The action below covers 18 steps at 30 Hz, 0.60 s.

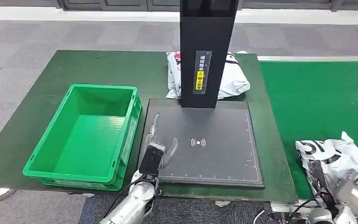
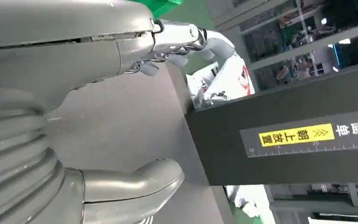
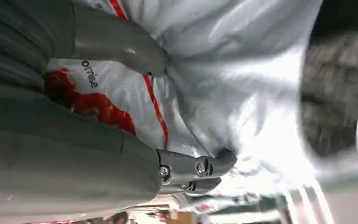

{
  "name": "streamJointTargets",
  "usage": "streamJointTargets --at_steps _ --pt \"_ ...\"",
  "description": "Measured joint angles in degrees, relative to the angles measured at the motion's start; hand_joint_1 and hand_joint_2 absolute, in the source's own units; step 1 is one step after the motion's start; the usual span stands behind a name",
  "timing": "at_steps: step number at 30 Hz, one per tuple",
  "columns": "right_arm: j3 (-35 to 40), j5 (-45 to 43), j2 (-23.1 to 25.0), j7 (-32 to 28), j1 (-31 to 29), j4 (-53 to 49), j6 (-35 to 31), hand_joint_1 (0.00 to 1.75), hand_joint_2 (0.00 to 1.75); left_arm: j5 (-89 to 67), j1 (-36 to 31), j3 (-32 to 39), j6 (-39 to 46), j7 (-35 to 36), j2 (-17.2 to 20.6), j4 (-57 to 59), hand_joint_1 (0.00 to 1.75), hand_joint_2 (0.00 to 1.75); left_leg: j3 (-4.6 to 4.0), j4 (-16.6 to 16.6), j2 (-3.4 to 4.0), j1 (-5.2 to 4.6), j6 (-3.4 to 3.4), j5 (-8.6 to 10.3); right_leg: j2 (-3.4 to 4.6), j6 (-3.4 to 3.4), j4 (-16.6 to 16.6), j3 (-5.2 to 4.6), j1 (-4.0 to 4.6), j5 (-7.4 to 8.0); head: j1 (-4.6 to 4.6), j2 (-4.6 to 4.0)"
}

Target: Moved the parcel from conveyor to table for the left to box.

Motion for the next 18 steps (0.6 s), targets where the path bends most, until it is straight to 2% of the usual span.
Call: streamJointTargets --at_steps 1,2,4,6,9,11,13,15,18 --pt "0.11 0.95 -0.58 1.68 -0.25 0.49 0.97 0.00 1.75 0.00 0.12 0.18 -0.15 0.00 0.07 -0.15 0.00 1.75 0.00 0.00 -0.04 0.00 0.02 0.00 -0.03 0.06 -0.01 0.03 0.00 -0.04 0.00 -0.02" --pt "0.28 2.21 -1.16 3.45 -0.45 1.09 2.23 1.75 1.75 0.00 0.22 0.24 -0.32 0.00 0.18 -0.26 0.00 1.75 0.01 0.01 -0.09 0.00 0.05 -0.02 -0.09 0.07 -0.01 0.06 0.00 -0.04 0.02 0.00" --pt "0.89 4.33 -2.51 7.04 -0.88 2.19 6.15 1.75 1.75 -0.06 0.37 0.52 -0.65 0.00 0.33 -0.57 0.00 1.75 0.04 0.04 -0.17 0.01 0.10 -0.03 -0.17 0.13 -0.05 0.16 0.01 -0.08 0.00 -0.02" --pt "2.08 4.57 -3.96 7.15 -1.09 2.76 13.11 1.75 1.75 -0.28 0.54 0.96 -1.11 0.00 0.44 -0.87 0.00 1.75 0.12 0.07 -0.17 0.05 0.16 -0.06 -0.17 0.20 -0.13 0.31 0.04 -0.09 0.00 0.00" --pt "3.26 2.34 -5.79 -0.36 -0.96 2.78 24.92 1.75 1.75 -0.37 0.65 1.64 -1.44 0.00 0.72 -1.35 0.00 1.75 0.28 0.09 -0.14 0.19 0.26 -0.13 -0.14 0.28 -0.34 0.59 0.18 -0.07 0.00 0.00" --pt "3.82 0.63 -6.71 -6.56 -0.74 2.76 30.34 1.75 1.75 -0.37 0.75 2.04 -1.51 0.00 1.01 -1.75 0.00 1.75 0.35 0.13 -0.12 0.24 0.31 -0.16 -0.11 0.33 -0.43 0.76 0.21 -0.05 0.02 0.00" --pt "4.61 -0.35 -7.11 -9.26 -0.72 2.67 32.20 1.75 1.75 -0.37 0.94 2.49 -1.46 0.00 1.20 -2.03 0.00 1.75 0.41 0.15 0.02 0.25 0.37 -0.21 0.03 0.40 -0.48 0.84 0.22 0.01 0.02 -0.02" --pt "5.61 -1.78 -7.00 -11.07 -0.94 2.30 32.83 1.75 1.75 -0.59 1.24 2.93 -0.98 0.00 1.31 -2.43 0.00 1.75 0.12 0.15 0.24 0.24 0.41 -0.36 0.24 0.45 -0.51 0.98 0.22 0.03 0.00 -0.02" --pt "7.35 -3.38 -6.19 -11.84 -1.08 1.66 32.68 1.75 1.75 -0.94 1.46 3.11 -0.46 0.00 1.31 -2.99 0.00 1.75 0.25 0.15 0.32 0.24 0.46 -0.45 0.30 0.49 -0.53 1.10 0.22 -0.03 0.00 0.00"
